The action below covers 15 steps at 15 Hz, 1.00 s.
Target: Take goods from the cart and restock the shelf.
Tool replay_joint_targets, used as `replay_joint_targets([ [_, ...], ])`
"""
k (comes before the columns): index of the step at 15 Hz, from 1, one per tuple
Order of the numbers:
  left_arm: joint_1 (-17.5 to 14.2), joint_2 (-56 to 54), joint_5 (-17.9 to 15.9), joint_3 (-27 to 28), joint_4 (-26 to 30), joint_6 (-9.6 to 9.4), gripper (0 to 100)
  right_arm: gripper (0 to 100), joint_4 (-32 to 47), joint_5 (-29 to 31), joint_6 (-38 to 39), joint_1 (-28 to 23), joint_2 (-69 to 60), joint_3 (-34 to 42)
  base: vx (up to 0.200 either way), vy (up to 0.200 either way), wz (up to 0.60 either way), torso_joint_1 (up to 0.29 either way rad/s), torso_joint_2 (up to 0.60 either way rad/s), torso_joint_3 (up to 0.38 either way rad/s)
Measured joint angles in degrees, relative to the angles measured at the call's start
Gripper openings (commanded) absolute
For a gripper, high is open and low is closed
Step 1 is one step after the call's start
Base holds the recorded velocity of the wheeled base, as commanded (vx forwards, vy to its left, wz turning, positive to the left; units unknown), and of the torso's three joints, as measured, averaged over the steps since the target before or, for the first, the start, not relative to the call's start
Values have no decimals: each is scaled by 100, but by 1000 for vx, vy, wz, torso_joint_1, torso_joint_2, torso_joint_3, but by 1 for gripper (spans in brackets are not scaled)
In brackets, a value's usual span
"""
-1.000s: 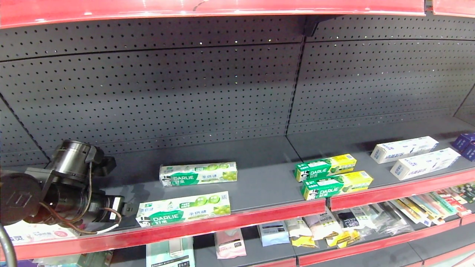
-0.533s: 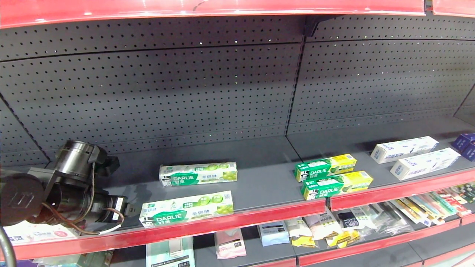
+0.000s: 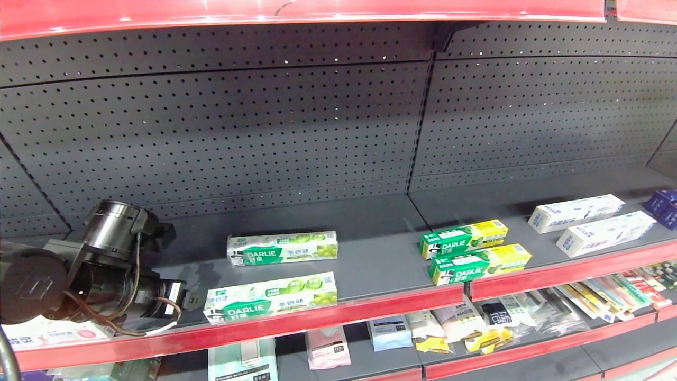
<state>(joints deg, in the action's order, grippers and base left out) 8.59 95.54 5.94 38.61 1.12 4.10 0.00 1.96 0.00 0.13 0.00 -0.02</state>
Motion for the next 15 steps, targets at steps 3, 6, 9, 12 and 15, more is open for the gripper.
replay_joint_targets([
  [3, 6, 0, 7, 0, 0, 6, 100, 100, 0, 2, 0, 5, 0, 2, 0, 0, 0, 0, 0, 0],
  [6, 0, -17, 41, 12, 0, 4, 100, 100, 0, 2, 0, 5, 0, 2, 0, 0, 0, 0, 0, 0],
  [9, -33, -180, 62, 22, 5, -2, 100, 100, 0, 2, 0, 0, 0, 2, 0, 0, 0, 0, 0, 0],
  [12, -44, -719, 63, -52, 21, -11, 100, 100, 0, 6, 0, 0, 0, 2, 0, 0, 0, 0, 0, 0],
  [15, -102, -1748, 66, -324, 27, -16, 100, 100, 0, 2, 0, 5, 0, 2, 0, 0, 0, 0, 0, 0],
])
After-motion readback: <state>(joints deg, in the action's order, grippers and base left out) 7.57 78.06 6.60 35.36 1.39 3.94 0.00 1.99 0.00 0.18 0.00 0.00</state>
